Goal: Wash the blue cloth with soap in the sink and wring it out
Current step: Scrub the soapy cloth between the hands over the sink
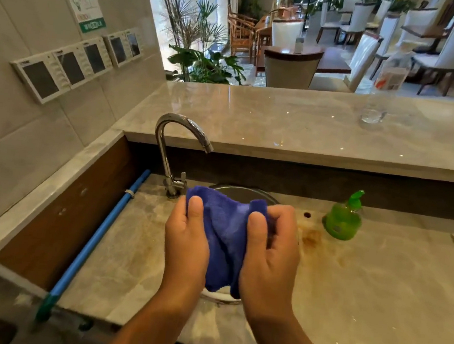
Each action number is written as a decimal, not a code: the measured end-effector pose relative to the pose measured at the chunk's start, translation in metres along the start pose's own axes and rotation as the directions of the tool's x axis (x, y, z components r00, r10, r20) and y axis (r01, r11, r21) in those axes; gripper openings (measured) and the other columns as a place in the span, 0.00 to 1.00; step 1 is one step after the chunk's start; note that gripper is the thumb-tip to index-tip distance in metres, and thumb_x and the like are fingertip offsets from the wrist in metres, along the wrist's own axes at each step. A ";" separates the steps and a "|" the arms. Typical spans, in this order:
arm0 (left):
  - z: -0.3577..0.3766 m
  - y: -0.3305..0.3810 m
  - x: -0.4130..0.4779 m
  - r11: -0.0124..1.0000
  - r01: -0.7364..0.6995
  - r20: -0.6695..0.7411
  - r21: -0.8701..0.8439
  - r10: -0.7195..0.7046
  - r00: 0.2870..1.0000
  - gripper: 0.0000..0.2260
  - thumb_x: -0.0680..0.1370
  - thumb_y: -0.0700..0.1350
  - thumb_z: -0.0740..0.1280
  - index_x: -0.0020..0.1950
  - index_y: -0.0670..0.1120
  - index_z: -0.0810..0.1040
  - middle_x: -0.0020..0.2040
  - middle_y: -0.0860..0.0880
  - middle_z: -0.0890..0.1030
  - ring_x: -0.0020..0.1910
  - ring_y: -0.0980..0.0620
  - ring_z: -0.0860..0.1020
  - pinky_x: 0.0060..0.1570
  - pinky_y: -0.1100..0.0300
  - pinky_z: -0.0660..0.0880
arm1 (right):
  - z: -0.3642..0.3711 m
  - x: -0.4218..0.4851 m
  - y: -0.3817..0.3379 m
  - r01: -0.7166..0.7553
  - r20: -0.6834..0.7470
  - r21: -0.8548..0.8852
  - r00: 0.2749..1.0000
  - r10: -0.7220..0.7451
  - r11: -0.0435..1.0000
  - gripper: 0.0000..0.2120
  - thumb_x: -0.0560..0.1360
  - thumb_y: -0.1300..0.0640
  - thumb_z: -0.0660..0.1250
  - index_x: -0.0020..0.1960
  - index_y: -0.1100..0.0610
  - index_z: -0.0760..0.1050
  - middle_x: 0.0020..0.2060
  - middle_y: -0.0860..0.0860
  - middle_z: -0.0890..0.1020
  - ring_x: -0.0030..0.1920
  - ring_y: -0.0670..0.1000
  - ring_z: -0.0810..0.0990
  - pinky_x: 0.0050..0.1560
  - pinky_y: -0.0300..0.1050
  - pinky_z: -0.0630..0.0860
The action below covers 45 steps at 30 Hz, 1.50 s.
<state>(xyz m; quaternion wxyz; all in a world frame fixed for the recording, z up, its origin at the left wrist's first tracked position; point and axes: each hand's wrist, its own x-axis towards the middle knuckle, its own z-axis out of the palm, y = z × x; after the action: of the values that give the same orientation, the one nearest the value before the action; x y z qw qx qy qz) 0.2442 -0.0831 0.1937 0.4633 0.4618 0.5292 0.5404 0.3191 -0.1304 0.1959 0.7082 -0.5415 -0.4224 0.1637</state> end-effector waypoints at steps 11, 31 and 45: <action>0.010 -0.011 0.016 0.983 0.150 0.268 -0.104 -0.118 0.956 0.15 0.85 0.50 0.58 0.43 0.46 0.76 0.31 0.50 0.77 0.30 0.55 0.76 0.31 0.64 0.75 | 0.027 -0.003 0.028 -0.068 0.075 -0.108 0.994 0.077 0.992 0.09 0.82 0.57 0.62 0.42 0.50 0.72 0.35 0.45 0.78 0.34 0.47 0.77 0.32 0.35 0.73; -0.013 -0.031 0.116 0.974 0.196 0.523 -0.116 -0.108 0.846 0.12 0.82 0.54 0.61 0.47 0.52 0.82 0.41 0.44 0.83 0.40 0.45 0.81 0.43 0.53 0.80 | 0.102 0.056 0.079 -0.267 -0.071 -0.213 0.964 0.258 0.940 0.11 0.83 0.57 0.60 0.42 0.57 0.73 0.32 0.46 0.78 0.31 0.42 0.75 0.33 0.35 0.74; -0.026 -0.063 0.164 0.915 0.386 0.555 -0.119 -0.261 0.790 0.16 0.81 0.55 0.63 0.36 0.49 0.74 0.31 0.50 0.74 0.31 0.51 0.73 0.35 0.55 0.72 | 0.155 0.031 0.093 -0.144 0.018 -0.413 0.986 0.166 0.899 0.10 0.81 0.50 0.60 0.40 0.47 0.70 0.34 0.44 0.78 0.32 0.46 0.77 0.31 0.35 0.72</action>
<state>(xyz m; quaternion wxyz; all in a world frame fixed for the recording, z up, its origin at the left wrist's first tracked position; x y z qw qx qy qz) 0.1956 0.0765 0.1320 0.7263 0.4381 0.3876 0.3611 0.2379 0.0220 0.1336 0.5520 -0.7055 -0.4215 0.1413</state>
